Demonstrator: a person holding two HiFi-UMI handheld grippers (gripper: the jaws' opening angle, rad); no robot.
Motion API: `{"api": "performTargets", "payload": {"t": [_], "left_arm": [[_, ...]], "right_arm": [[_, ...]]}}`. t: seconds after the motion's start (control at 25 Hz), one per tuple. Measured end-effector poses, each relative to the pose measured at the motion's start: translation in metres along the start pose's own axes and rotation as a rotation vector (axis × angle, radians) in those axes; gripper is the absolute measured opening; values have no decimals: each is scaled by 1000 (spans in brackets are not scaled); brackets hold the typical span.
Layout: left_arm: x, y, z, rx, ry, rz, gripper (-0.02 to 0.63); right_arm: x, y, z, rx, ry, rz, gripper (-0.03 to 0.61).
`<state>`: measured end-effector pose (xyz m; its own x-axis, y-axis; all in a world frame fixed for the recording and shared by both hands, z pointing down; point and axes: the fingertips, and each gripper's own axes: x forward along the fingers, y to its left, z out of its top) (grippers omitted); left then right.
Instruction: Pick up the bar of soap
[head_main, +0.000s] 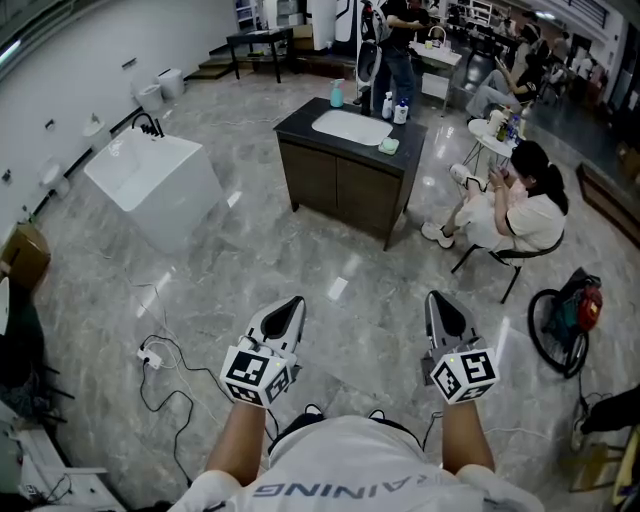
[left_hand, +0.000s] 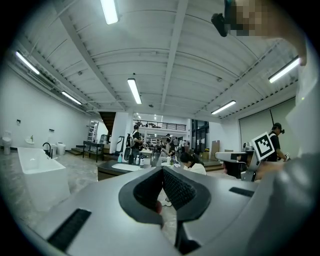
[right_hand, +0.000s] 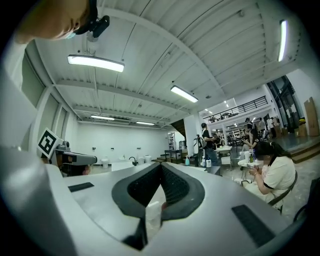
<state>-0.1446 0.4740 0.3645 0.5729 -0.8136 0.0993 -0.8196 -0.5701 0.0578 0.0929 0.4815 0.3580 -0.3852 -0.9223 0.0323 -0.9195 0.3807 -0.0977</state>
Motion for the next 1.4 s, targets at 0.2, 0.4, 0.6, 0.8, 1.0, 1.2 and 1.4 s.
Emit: {"api": "performTargets", "payload": {"t": [0.2, 0.4, 0.6, 0.8, 1.0, 1.2, 1.4], "left_arm": [[0, 7, 1, -9, -15, -22, 8], [-5, 22, -1, -3, -24, -38, 8], [-12, 42, -16, -16, -3, -62, 8], [-17, 58, -29, -39, 5, -76, 8], [-8, 76, -26, -49, -8, -68, 8], [11, 92, -22, -42, -8, -45, 8], [49, 102, -15, -31, -3, -28, 8]], "right_arm": [[6, 7, -6, 7, 20, 9, 14], [15, 24, -4, -11, 20, -2, 14], [25, 43, -18, -16, 36, -19, 15], [35, 56, -29, -26, 70, -31, 14], [50, 56, -27, -39, 76, -29, 14], [78, 45, -32, -15, 71, -4, 15], [114, 22, -30, -15, 61, 26, 14]]}}
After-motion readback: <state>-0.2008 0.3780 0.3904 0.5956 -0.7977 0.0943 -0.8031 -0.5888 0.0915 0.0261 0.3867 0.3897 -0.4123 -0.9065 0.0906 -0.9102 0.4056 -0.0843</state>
